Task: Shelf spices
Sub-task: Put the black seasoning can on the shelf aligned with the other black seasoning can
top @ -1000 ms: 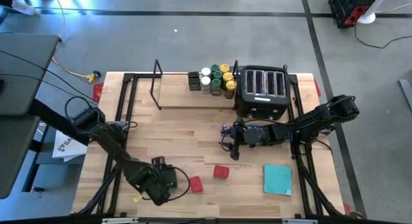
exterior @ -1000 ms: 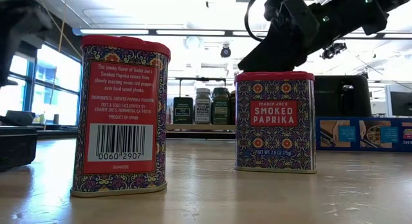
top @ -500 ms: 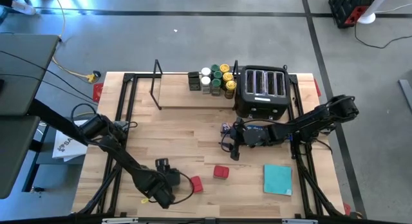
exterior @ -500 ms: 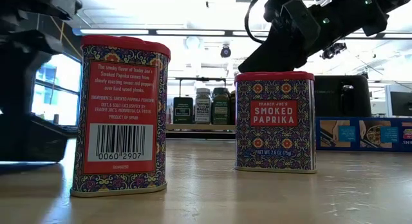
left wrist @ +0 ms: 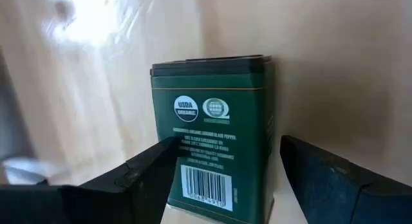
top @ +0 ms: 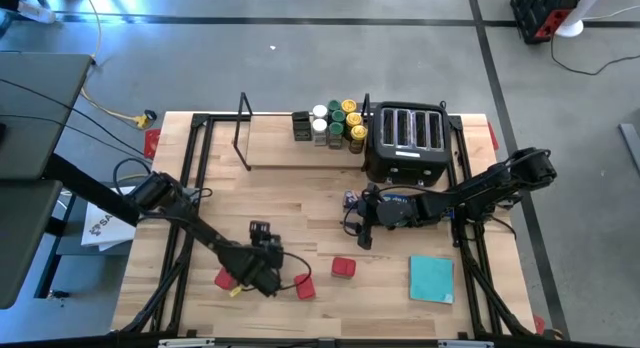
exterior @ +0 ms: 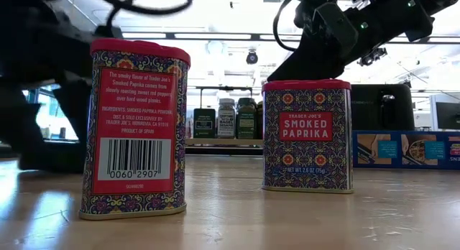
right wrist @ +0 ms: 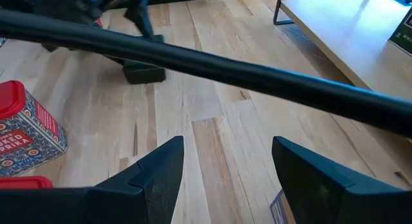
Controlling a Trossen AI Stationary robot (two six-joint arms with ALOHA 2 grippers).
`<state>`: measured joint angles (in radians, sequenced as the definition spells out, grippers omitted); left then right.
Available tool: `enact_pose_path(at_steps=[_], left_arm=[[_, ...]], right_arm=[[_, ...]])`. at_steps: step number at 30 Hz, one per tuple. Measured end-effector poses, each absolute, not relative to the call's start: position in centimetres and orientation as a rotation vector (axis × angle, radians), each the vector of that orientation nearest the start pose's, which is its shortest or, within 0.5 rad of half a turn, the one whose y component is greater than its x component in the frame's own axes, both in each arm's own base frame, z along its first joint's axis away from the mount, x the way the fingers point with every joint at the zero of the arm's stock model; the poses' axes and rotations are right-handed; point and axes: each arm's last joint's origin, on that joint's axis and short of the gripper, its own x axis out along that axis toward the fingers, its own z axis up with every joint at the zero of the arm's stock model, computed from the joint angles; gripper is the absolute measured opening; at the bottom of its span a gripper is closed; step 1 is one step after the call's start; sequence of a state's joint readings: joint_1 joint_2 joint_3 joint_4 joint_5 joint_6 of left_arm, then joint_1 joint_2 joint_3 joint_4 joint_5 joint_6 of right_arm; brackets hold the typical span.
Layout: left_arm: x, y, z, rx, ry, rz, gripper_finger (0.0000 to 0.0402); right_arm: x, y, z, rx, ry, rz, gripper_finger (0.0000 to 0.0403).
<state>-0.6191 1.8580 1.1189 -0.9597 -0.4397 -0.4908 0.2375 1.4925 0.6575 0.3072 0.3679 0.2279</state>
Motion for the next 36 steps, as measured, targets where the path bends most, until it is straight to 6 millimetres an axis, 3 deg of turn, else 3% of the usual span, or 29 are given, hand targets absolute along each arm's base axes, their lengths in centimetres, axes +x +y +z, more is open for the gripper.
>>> enact_pose_path(at_steps=[9, 17, 22, 28, 31, 36], left_arm=[[25.9, -14.1, 14.8, 0.395, 1.409, 0.231, 0.0271], [24.7, -13.3, 18.9, 0.296, 1.275, 0.294, 0.0271], [22.8, -14.0, 20.2, 0.201, 1.222, 0.365, 0.0271], [20.9, -14.5, 17.2, 0.094, 1.14, 0.464, 0.0271], [20.0, -13.9, 15.4, 0.049, 1.07, 0.545, 0.0271], [19.0, -13.0, 12.7, -0.001, 1.015, 0.563, 0.0271]], right_arm=[[28.4, 5.8, 17.7, 0.08, 0.496, -0.189, 0.0231], [28.4, 6.0, 17.8, 0.084, 0.477, -0.185, 0.0231], [29.5, 5.8, 19.5, 0.087, 0.354, -0.122, 0.0231], [34.4, 6.6, 23.0, -0.088, 0.31, 0.072, 0.0231], [37.8, 7.3, 22.8, -0.184, 0.375, 0.162, 0.0231], [43.0, 7.3, 20.7, -0.269, 0.488, 0.173, 0.0231]])
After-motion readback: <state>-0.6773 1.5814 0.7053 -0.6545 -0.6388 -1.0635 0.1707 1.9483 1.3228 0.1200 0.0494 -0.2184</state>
